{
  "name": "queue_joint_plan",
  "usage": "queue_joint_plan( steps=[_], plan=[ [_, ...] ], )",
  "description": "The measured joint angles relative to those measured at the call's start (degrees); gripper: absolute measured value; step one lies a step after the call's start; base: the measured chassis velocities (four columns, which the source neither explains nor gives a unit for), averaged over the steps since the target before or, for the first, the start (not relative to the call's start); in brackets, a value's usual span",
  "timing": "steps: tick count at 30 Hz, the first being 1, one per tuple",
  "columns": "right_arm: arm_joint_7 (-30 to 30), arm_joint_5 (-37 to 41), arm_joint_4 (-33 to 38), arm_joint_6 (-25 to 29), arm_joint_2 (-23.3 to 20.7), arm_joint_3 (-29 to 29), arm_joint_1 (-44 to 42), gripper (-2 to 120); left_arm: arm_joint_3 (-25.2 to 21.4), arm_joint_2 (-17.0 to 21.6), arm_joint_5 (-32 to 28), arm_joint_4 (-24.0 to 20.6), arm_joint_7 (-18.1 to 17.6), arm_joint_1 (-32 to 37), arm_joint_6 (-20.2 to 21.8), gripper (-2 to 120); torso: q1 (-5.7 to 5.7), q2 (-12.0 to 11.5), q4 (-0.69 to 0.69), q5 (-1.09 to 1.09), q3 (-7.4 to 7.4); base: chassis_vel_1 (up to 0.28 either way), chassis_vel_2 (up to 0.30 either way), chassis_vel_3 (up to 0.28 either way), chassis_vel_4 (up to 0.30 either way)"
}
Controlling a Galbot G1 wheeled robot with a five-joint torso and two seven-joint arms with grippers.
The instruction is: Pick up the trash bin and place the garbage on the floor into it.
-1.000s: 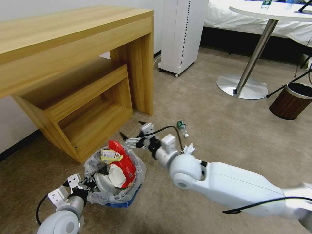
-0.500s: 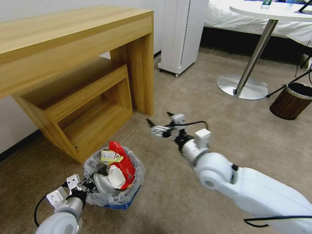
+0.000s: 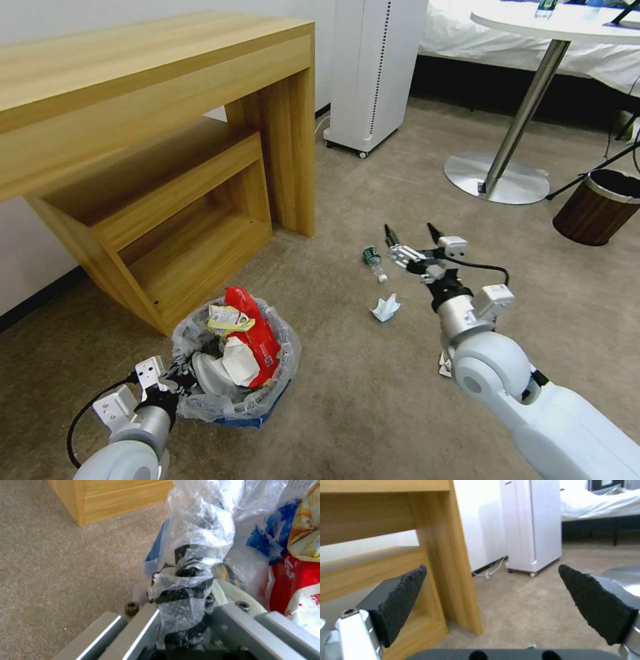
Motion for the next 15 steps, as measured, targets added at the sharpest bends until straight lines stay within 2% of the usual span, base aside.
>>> queue_joint_plan(
  steps=[15],
  plan=[
    [-0.2,-7.0,-2.1,1.0,2.4,4.6,-4.6,100,0.0,0.0,1.7,0.1,0.7,0.5,-0.4,0,0.01,0.0,0.01,0.00,0.00,0.000,0.000,0.000,0.000]
  ],
)
